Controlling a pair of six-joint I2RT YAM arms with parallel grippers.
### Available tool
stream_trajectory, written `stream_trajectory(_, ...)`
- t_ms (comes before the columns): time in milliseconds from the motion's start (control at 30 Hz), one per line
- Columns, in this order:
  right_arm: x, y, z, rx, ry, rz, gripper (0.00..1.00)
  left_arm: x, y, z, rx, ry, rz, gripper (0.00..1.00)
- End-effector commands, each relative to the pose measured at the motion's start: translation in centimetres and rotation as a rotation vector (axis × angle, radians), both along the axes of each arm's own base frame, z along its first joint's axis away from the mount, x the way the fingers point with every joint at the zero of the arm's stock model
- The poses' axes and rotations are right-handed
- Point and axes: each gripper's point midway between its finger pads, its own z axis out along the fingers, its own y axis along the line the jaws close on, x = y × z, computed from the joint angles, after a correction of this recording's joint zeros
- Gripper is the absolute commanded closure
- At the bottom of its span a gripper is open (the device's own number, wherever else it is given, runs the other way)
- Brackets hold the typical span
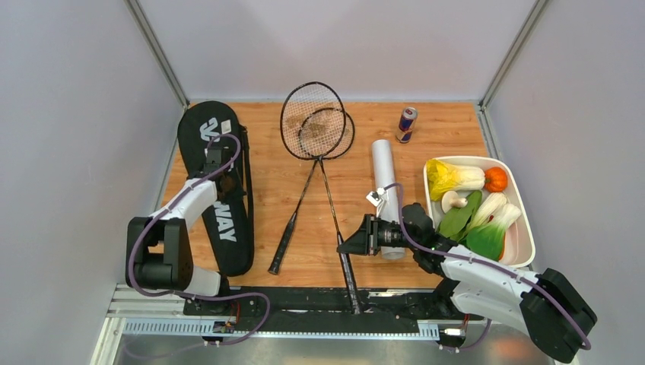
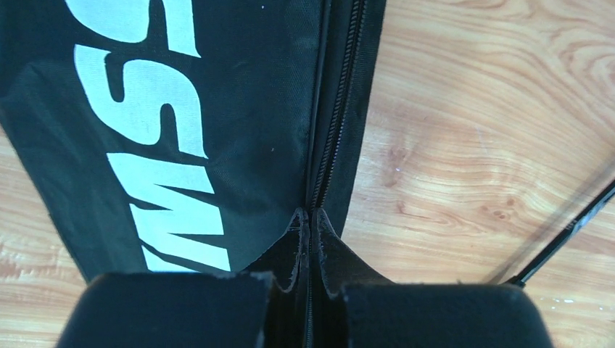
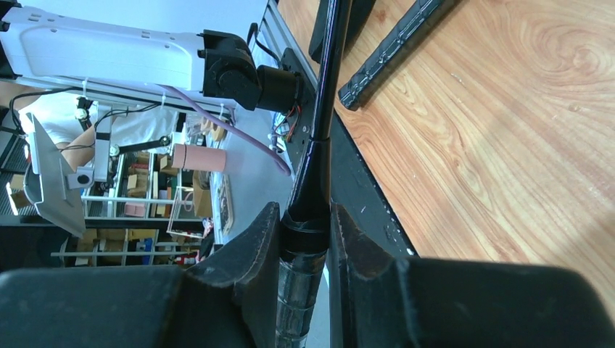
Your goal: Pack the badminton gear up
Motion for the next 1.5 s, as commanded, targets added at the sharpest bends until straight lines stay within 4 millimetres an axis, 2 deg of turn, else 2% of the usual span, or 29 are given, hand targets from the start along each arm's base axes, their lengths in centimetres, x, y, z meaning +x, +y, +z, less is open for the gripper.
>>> stream_trajectory(0, 1.3, 0.8, 4.0, 0.090, -0.121, -0.026, 1.00, 0.8, 0.1, -0.1, 0.016, 0.007, -0.014, 0.95)
stream_trajectory(33, 1.3, 0.8, 4.1, 0.093, -0.124, -0.026, 1.00, 0.8, 0.2, -0.2, 0.025, 0.016, -0.014, 0.89)
stream_trajectory(67, 1.3, 0.8, 4.1, 0.093, -0.125, -0.027, 1.00, 0.8, 0.4, -0.4, 0.036, 0.023, -0.012, 0.88)
stream_trajectory(133, 1.2, 0.7, 4.3, 0.096, -0.132, -0.027, 1.00, 0.8, 0.8, -0.8, 0.053, 0.039, -0.012, 0.98)
stream_trajectory(167, 1.2, 0.7, 4.3, 0.096, -0.132, -0.030, 1.00, 0.7, 0.9, -1.0, 0.061, 0.047, -0.012, 0.99)
stream_trajectory(233, 1.2, 0.6, 4.5, 0.096, -0.135, -0.035, 1.00, 0.7, 1.2, -1.1, 0.081, 0.053, -0.005, 1.00)
stream_trajectory(300, 1.2, 0.5, 4.5, 0.096, -0.137, -0.036, 1.00, 0.6, 1.5, -1.3, 0.093, 0.059, -0.002, 0.94)
stream_trajectory(467, 1.3, 0.5, 4.4, 0.091, -0.135, -0.040, 1.00, 0.6, 1.6, -1.2, 0.100, 0.057, 0.004, 1.00)
stream_trajectory(733, 1.0, 1.2, 3.6, 0.075, -0.092, -0.009, 1.00, 1.8, -0.2, 3.5, -0.004, -0.083, -0.015, 1.00)
stream_trajectory(933, 0.0, 2.7, 3.4, 0.061, -0.068, 0.063, 1.00, 1.3, -1.2, 4.3, -0.059, -0.118, -0.033, 1.00)
stream_trajectory(1000, -0.3, 3.1, 3.2, 0.053, -0.065, 0.083, 1.00, 1.1, -1.1, 4.2, -0.051, -0.116, -0.035, 1.00)
stream_trajectory(1033, -0.4, 3.3, 3.1, 0.050, -0.063, 0.085, 1.00, 1.0, -0.9, 3.9, -0.042, -0.107, -0.037, 0.95)
stream_trajectory(1100, -0.5, 3.4, 3.1, 0.053, -0.065, 0.081, 1.00, 0.7, -0.8, 3.1, -0.031, -0.070, -0.038, 0.92)
stream_trajectory(1167, -0.5, 3.5, 3.3, 0.058, -0.069, 0.076, 1.00, 0.6, -0.8, 2.0, -0.029, -0.027, -0.038, 0.98)
stream_trajectory(1300, -0.4, 3.4, 3.4, 0.057, -0.075, 0.068, 1.00, 0.6, -1.1, 0.9, -0.048, -0.014, -0.036, 1.00)
stream_trajectory(1467, -0.6, 3.3, 2.9, 0.046, -0.058, 0.071, 1.00, 0.8, -0.9, 1.4, -0.042, -0.033, -0.018, 1.00)
